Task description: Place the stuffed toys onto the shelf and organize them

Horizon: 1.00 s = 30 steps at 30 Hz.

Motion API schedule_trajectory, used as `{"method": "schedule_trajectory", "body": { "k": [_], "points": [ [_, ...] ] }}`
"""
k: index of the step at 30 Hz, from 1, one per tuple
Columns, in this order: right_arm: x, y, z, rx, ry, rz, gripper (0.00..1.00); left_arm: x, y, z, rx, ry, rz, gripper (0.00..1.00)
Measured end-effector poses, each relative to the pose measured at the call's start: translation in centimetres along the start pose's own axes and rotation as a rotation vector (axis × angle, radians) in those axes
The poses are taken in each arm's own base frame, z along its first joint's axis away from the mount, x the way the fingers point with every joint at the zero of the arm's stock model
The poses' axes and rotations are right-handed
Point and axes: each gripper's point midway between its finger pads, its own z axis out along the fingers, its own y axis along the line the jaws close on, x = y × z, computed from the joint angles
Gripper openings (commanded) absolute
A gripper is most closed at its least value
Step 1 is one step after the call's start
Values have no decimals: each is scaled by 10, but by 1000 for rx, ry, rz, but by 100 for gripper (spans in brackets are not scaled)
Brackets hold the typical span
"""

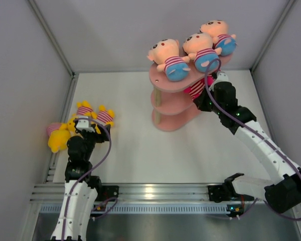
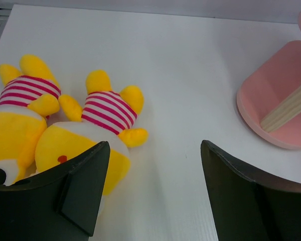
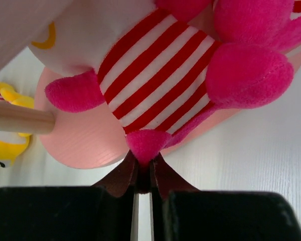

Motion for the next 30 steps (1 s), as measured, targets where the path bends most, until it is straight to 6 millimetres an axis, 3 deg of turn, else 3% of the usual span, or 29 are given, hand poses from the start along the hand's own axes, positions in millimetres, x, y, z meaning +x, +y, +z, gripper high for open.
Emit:
{"method": "schedule_trajectory", "body": {
  "k": [7, 10, 15, 17, 18, 21, 22, 30],
  "points": [
    [-16, -15, 7, 33, -47, 50, 7, 0, 0, 0, 0, 0, 0, 79],
    [-10, -20, 16, 42, -19, 53, 6, 0, 0, 0, 0, 0, 0, 79],
    [4, -12, 24, -11, 48, 41, 4, 0, 0, 0, 0, 0, 0, 79],
    [6, -10, 24, -28, 56, 37, 10, 0, 0, 0, 0, 0, 0, 79],
    [6, -9, 24, -33, 57, 37, 24, 0, 0, 0, 0, 0, 0, 79],
    [6, -9, 24, -34, 58, 33, 36, 0, 0, 0, 0, 0, 0, 79],
    [6, -9, 23, -34, 56, 31, 46, 0, 0, 0, 0, 0, 0, 79],
    [1, -11, 19, -23, 36, 19, 58, 0, 1, 0, -1, 0, 0, 79]
  ]
}}
